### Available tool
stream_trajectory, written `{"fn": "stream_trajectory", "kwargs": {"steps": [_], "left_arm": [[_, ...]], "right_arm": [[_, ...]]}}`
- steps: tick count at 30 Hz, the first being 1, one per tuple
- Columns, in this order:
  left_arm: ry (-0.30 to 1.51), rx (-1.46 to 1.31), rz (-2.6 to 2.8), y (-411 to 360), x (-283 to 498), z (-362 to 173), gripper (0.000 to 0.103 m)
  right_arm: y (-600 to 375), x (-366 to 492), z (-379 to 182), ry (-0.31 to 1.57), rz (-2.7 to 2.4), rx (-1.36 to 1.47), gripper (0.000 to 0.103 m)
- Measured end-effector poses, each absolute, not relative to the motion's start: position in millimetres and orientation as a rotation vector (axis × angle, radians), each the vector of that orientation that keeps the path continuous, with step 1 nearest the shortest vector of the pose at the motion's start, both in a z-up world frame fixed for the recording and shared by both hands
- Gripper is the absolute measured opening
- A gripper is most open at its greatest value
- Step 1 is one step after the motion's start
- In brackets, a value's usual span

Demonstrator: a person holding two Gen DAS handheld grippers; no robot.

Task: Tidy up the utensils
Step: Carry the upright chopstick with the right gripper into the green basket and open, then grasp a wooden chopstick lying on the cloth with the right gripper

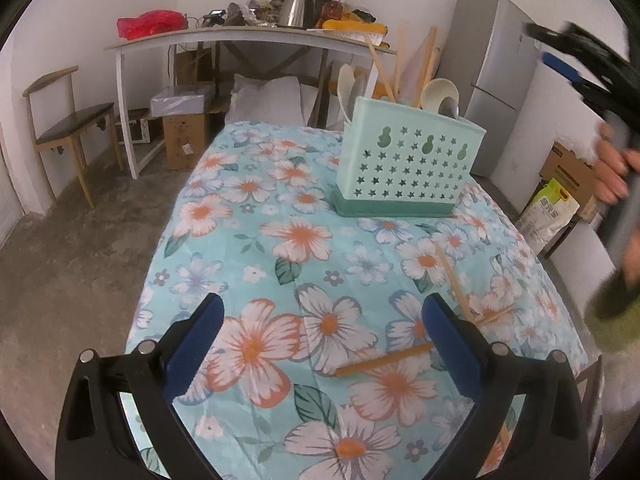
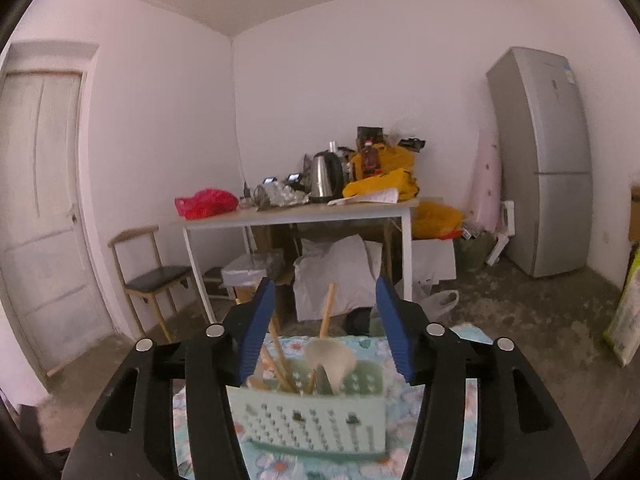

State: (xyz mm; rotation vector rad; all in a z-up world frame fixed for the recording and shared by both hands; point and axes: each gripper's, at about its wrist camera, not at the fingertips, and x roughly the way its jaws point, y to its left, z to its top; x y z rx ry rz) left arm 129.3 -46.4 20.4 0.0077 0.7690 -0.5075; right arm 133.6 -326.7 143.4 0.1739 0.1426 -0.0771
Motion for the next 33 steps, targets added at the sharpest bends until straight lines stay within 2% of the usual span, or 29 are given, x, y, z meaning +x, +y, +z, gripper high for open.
{"fn": "stream_trajectory", "kwargs": {"steps": [4, 11, 21, 33], "left_arm": [[0.773, 0.03, -0.513, -51, 128, 17, 0.097], [0.826, 0.06, -0.497, -59, 133, 3, 0.097], [0.882, 0.112, -0.454, -66, 130, -13, 0.097], [0.949, 0.096, -0.423, -54, 132, -43, 0.097]], "right_arm": [[-335, 107, 123, 0.218, -0.064, 0.238, 0.053], [-332, 97, 53, 0.522, -0.042, 0.36, 0.054], [-310, 118, -13, 0.885, 0.071, 0.482, 0.054], [-268, 163, -45, 1.02, 0.167, 0.45, 0.055]]}}
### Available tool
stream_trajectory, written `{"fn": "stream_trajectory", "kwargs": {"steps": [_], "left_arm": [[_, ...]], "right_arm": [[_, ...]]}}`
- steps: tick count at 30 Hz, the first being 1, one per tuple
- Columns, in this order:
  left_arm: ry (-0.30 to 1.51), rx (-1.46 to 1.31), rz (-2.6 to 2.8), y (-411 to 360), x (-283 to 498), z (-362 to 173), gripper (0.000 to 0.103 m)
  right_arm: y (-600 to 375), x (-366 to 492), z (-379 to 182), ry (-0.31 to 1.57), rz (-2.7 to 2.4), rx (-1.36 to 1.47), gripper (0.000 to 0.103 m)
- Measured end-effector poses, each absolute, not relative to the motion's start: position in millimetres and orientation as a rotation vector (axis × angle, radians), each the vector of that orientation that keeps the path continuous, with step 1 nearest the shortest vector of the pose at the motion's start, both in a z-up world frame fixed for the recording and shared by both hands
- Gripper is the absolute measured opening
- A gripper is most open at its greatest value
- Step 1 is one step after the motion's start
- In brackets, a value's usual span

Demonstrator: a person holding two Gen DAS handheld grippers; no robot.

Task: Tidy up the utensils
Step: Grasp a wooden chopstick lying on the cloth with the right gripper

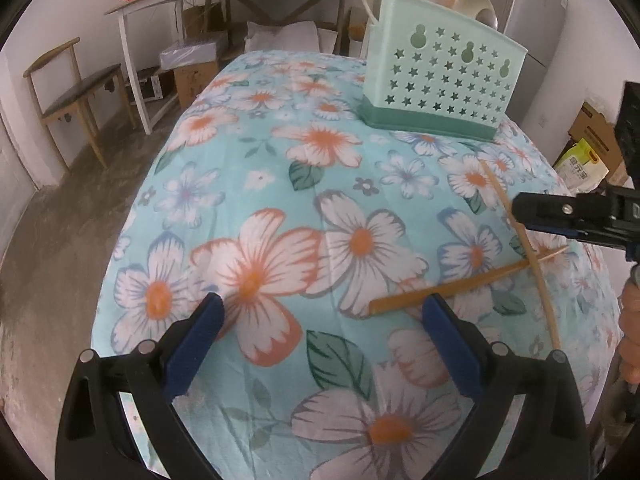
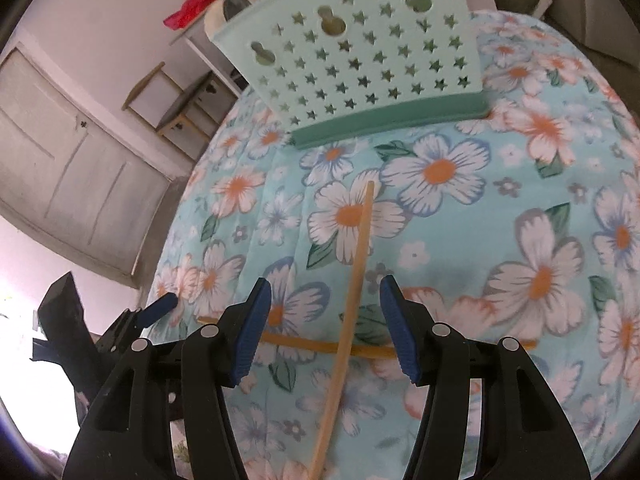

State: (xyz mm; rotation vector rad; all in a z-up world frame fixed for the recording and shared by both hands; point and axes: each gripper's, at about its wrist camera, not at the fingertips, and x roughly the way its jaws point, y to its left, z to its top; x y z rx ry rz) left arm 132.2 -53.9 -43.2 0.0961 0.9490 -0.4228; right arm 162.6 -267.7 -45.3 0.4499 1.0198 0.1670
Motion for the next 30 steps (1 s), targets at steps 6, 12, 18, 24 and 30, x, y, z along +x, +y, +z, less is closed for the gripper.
{"fn": "stream_trajectory", "kwargs": {"steps": [6, 12, 18, 24, 30], "left_arm": [[0.929, 0.096, -0.419, -55, 130, -49, 0.097], [0.907, 0.102, -0.414, -56, 127, -50, 0.097], [0.902, 0.103, -0.41, -56, 126, -51, 0.097], [0.903, 0.103, -0.41, -56, 126, -51, 0.097], [0.903, 0.107, -0.409, -56, 126, -51, 0.097]], "right_arm": [[-264, 176, -53, 1.04, 0.155, 0.46, 0.055], [-265, 183, -57, 1.04, 0.142, 0.479, 0.053], [-270, 186, -60, 1.031, 0.108, 0.501, 0.037], [-278, 182, -62, 1.023, 0.087, 0.53, 0.018], [-285, 175, -60, 1.014, 0.092, 0.548, 0.005]]}}
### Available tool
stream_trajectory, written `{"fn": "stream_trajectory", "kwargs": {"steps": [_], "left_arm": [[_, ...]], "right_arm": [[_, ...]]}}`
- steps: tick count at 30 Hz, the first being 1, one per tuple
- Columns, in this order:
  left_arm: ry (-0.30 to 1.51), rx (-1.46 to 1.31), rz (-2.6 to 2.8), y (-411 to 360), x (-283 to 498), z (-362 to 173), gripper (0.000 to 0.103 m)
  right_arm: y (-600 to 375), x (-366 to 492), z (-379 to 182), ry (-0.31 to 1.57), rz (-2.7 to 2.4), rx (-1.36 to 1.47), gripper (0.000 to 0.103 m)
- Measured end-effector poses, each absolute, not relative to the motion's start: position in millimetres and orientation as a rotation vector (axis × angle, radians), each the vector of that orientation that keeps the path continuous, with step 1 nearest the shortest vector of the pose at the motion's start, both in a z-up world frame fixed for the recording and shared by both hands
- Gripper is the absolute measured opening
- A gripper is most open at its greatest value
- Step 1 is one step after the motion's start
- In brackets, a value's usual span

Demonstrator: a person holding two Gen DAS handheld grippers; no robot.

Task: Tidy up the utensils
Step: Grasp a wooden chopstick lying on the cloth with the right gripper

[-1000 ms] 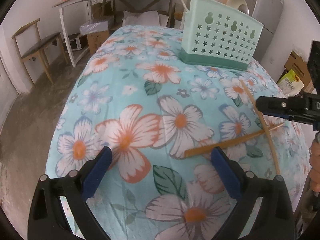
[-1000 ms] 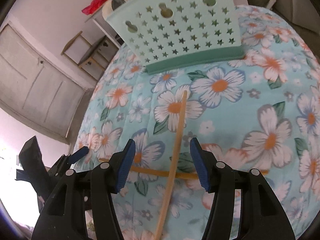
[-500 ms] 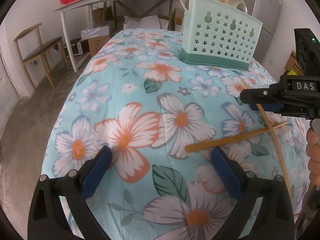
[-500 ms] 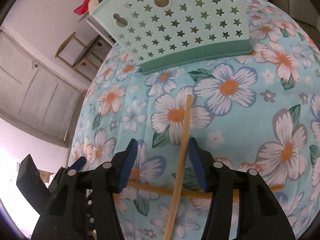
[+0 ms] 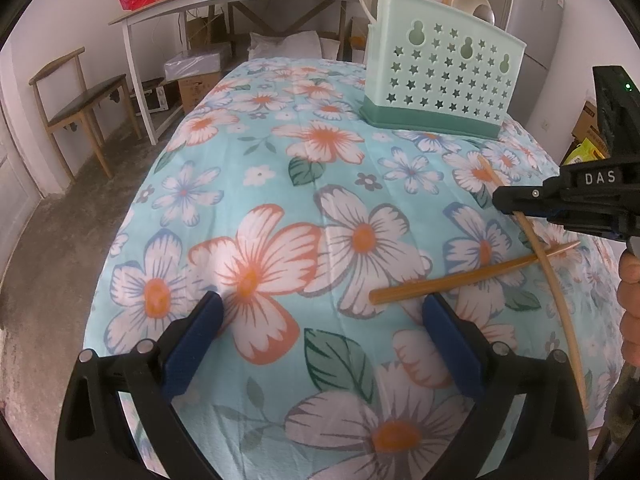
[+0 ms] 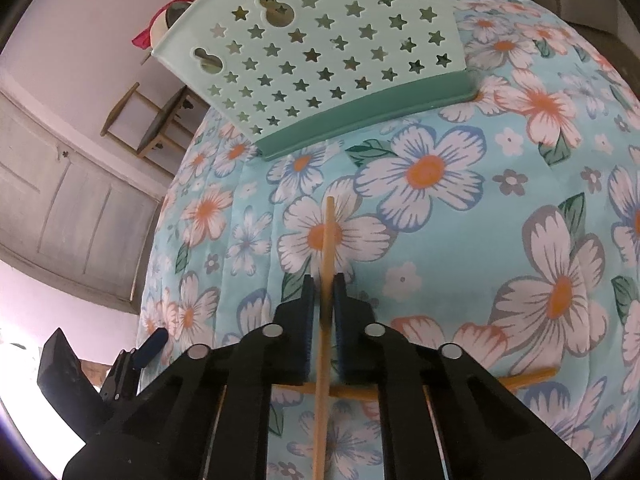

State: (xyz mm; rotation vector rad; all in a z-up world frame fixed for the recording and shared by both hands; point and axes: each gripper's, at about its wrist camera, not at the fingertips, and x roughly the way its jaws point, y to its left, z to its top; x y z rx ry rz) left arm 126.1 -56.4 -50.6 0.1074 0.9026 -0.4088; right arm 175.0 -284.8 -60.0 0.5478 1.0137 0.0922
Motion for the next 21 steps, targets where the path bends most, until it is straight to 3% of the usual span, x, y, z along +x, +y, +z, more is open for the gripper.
{"fn": "stream_trajectory", "kwargs": {"steps": [21], "left_arm": [[0.904, 0.117, -0.402, -57, 125, -50, 0.097]], "right_arm": [[-305, 155, -48, 0.942, 0.084, 0.613, 0.004]]}}
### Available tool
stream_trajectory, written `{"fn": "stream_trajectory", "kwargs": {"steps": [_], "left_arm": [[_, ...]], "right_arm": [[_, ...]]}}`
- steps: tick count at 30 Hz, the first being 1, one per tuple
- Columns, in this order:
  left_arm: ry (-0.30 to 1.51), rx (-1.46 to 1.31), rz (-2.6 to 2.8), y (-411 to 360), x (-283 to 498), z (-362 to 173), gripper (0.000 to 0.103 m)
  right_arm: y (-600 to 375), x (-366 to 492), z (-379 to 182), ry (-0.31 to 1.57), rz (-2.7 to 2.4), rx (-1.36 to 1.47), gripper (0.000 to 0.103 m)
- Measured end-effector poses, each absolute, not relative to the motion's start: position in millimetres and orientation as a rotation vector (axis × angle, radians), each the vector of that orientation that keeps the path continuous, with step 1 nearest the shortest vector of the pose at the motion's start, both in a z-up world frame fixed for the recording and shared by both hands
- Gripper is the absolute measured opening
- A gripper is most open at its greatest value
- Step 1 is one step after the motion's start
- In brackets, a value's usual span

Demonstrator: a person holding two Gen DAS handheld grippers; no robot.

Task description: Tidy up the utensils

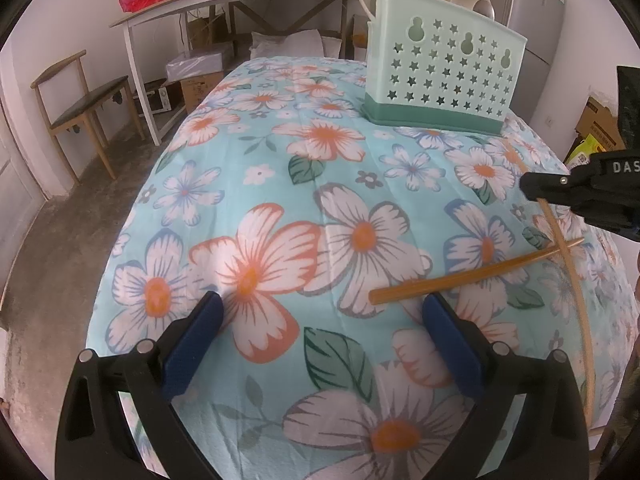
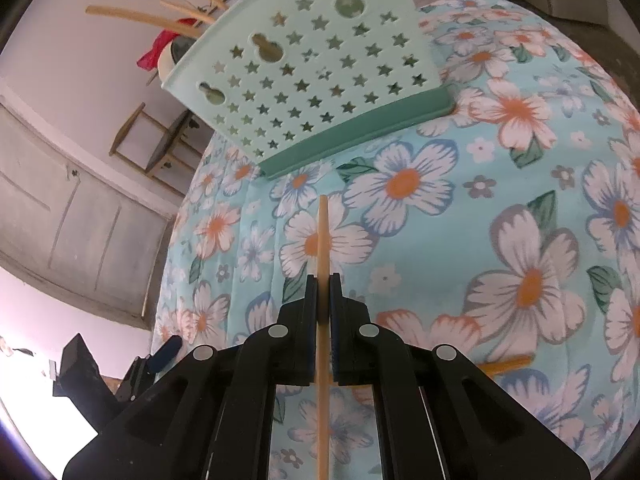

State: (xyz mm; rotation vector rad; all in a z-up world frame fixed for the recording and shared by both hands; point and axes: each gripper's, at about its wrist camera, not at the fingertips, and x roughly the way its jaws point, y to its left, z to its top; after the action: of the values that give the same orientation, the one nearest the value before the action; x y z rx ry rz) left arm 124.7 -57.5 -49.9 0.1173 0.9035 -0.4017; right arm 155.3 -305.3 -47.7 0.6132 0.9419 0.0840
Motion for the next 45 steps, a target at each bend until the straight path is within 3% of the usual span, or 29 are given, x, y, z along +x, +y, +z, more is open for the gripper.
{"fn": "stream_trajectory", "kwargs": {"steps": [21, 45], "left_arm": [[0.919, 0.143, -0.372, -62, 124, -49, 0.097], [0.927, 0.166, -0.356, -64, 122, -48, 0.097]], "right_arm": [[-393, 87, -44, 0.84, -0.088, 0.744, 0.004], [-412, 73, -51, 0.809, -0.117, 0.778, 0.004]]}}
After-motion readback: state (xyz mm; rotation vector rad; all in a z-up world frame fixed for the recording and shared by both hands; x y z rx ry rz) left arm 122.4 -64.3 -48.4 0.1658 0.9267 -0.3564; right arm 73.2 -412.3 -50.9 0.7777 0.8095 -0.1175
